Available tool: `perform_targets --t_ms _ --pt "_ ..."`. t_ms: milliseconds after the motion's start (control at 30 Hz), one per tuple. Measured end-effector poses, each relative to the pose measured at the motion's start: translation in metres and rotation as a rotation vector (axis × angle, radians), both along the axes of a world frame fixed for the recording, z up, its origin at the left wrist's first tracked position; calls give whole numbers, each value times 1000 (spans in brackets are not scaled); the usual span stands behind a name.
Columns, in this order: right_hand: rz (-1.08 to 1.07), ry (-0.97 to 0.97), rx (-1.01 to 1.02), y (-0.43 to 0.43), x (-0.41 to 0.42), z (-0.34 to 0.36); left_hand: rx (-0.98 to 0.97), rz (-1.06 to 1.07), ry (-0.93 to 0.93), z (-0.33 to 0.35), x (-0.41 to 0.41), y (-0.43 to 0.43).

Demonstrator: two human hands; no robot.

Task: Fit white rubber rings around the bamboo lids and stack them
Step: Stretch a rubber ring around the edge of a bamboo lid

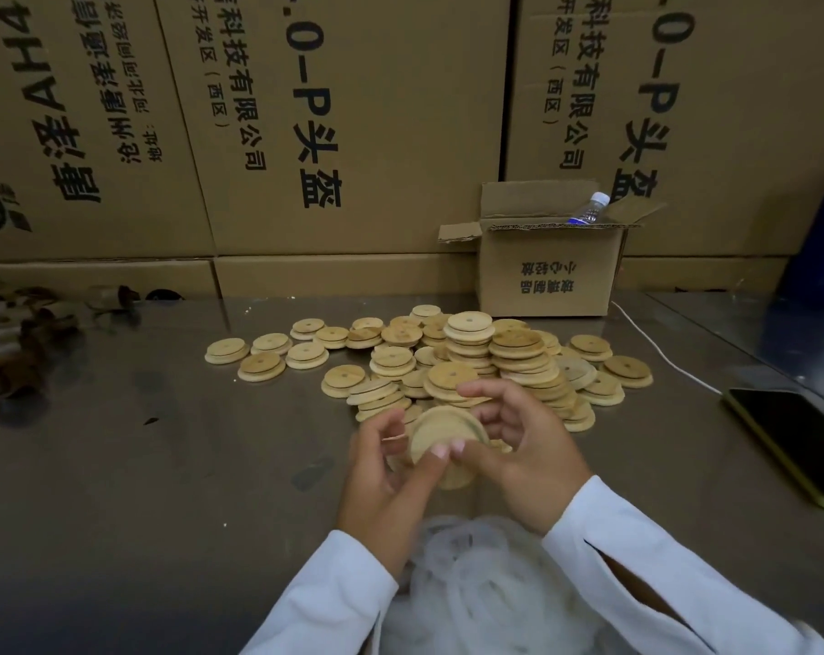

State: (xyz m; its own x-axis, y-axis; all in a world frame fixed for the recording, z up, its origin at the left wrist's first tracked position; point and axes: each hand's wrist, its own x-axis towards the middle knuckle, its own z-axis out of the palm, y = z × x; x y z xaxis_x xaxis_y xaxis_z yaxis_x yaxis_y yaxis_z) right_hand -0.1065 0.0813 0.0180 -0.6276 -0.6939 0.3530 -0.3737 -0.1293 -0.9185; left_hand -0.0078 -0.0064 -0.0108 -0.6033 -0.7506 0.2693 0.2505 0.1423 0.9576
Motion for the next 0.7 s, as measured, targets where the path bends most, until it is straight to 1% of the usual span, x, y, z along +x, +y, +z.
perform_targets --t_ms 67,133,233,300,400,433,467,533,600,700 --pt "38 -67 -41 12 11 3 38 -90 15 2 3 3" --pt "46 -108 -61 22 19 3 27 -202 14 3 8 5" --pt "-5 -128 -52 36 22 -5 42 -254 19 3 14 9" --pt "-96 -35 55 43 20 -12 127 -215 28 2 15 13" --pt "-213 269 346 49 16 -24 287 -149 32 2 18 14" --pt "-231 335 422 49 16 -27 344 -140 48 3 19 12" --pt "-233 361 478 49 15 -29 389 -136 69 3 20 10" --pt "-217 361 540 48 15 -32 413 -126 92 4 22 7" --pt "-200 338 521 48 13 -33 409 -109 91 2 22 4" --pt "-162 233 390 49 14 -31 453 -93 94 1 22 -2"
